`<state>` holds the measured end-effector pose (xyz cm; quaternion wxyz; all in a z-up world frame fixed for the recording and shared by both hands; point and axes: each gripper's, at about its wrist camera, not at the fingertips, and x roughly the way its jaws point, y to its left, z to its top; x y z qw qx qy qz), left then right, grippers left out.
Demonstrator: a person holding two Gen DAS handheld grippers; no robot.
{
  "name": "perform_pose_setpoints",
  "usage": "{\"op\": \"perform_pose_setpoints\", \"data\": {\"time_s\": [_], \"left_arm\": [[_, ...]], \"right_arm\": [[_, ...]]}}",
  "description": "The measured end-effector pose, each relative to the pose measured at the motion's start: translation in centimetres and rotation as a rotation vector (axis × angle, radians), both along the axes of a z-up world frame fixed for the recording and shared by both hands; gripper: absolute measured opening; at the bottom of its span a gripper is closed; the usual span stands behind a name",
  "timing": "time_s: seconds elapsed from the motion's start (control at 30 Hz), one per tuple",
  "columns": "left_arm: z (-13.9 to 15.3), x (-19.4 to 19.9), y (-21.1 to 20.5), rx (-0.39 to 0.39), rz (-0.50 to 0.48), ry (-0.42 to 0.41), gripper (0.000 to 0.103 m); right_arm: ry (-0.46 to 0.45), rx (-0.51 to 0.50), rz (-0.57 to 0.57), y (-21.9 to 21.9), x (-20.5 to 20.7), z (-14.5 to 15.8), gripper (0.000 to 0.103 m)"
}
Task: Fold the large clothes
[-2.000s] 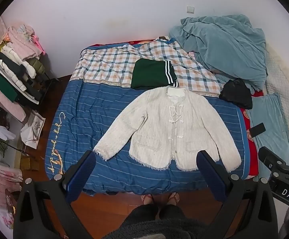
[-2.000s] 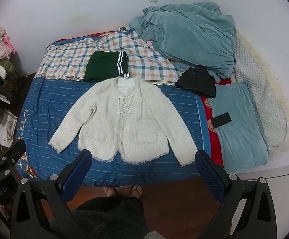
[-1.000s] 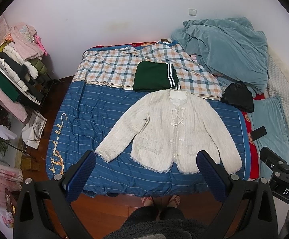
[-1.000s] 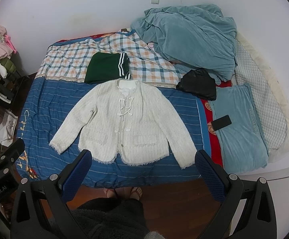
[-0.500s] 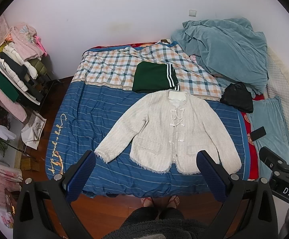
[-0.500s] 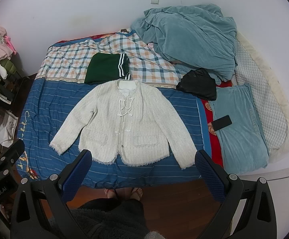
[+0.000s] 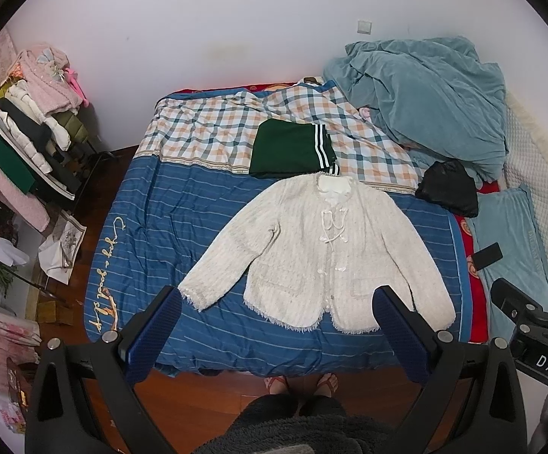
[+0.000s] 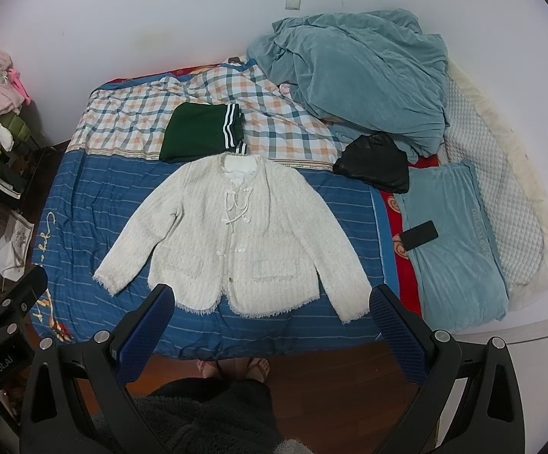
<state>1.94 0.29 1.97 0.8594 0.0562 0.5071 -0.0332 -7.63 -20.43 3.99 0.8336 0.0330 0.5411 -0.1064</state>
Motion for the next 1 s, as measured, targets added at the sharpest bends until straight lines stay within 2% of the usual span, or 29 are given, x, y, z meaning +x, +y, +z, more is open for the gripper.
{"op": "perform_pose_setpoints", "data": {"time_s": [0.37, 0.4, 0.63, 1.0], "left_arm": [[0.3, -0.1, -1.0, 0.001, 0.002, -0.009, 0.103], [0.3, -0.1, -1.0, 0.002, 0.002, -0.010, 0.103], [0.4, 0.1, -1.3, -0.002, 0.001, -0.013, 0.103], [-0.2, 0.7, -0.4, -0.018, -0.014, -0.021, 0.103]], "right_arm": [[-0.005, 0.001, 0.000, 0.2, -0.2, -0.1, 0.103], [-0.006, 0.002, 0.001, -0.7, 0.1, 0.9, 0.103], [-0.007, 0.001, -0.001, -0.7, 0.3, 1.1, 0.103], [-0.010, 0.008, -0.013, -0.9, 0.8, 1.4, 0.103]]}}
